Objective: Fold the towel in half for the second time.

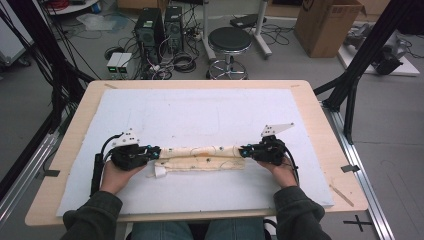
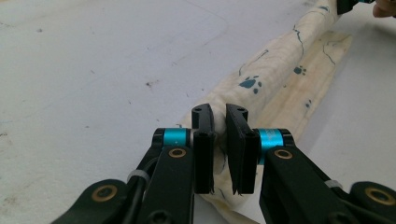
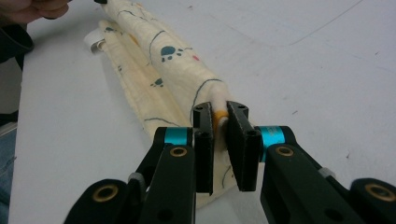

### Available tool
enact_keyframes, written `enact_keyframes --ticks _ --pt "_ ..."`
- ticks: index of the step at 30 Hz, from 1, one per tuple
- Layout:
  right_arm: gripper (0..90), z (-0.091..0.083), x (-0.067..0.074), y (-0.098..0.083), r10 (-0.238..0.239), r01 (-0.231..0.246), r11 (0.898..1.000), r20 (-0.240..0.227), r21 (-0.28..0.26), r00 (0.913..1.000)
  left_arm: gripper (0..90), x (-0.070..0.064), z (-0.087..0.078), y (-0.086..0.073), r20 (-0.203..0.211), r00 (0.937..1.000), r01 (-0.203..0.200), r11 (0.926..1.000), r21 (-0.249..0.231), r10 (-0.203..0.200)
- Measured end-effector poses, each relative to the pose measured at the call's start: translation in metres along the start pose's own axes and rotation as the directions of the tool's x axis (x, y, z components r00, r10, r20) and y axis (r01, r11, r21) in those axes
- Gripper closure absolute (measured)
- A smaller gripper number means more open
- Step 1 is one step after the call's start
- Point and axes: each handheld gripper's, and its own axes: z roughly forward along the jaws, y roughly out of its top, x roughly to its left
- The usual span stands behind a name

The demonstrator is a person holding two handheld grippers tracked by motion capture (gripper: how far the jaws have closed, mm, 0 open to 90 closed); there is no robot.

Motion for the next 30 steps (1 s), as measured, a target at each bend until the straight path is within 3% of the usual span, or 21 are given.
enact_keyframes --ticks 3,5,7,10,30 --pt "80.5 -0.001 0.002 -0.002 -0.003 0.003 1.000 0.000 0.004 1.0000 81.1 -0.003 0.001 -0.002 0.002 0.9997 -0.024 0.9993 0.030 0.024" --pt "79.8 -0.002 0.003 -0.003 0.001 -0.001 1.000 0.000 0.008 1.0000 81.3 -0.005 0.001 -0.007 0.001 1.0000 -0.008 0.9998 0.019 0.008" --pt "79.3 -0.002 0.004 -0.004 -0.006 0.006 1.000 0.000 0.021 1.0000 81.3 -0.004 0.000 -0.009 -0.002 0.9999 -0.012 0.9988 0.048 0.012" --pt "79.0 -0.002 0.007 -0.006 -0.014 0.014 1.000 -0.002 0.025 0.9999 81.3 -0.004 -0.002 -0.011 0.002 1.0000 0.001 0.9994 0.033 -0.001" --pt "78.7 -0.009 0.015 -0.016 -0.021 0.022 0.999 -0.018 0.043 0.9996 81.5 -0.011 -0.005 -0.018 0.023 0.9996 -0.017 0.9978 0.065 0.016"
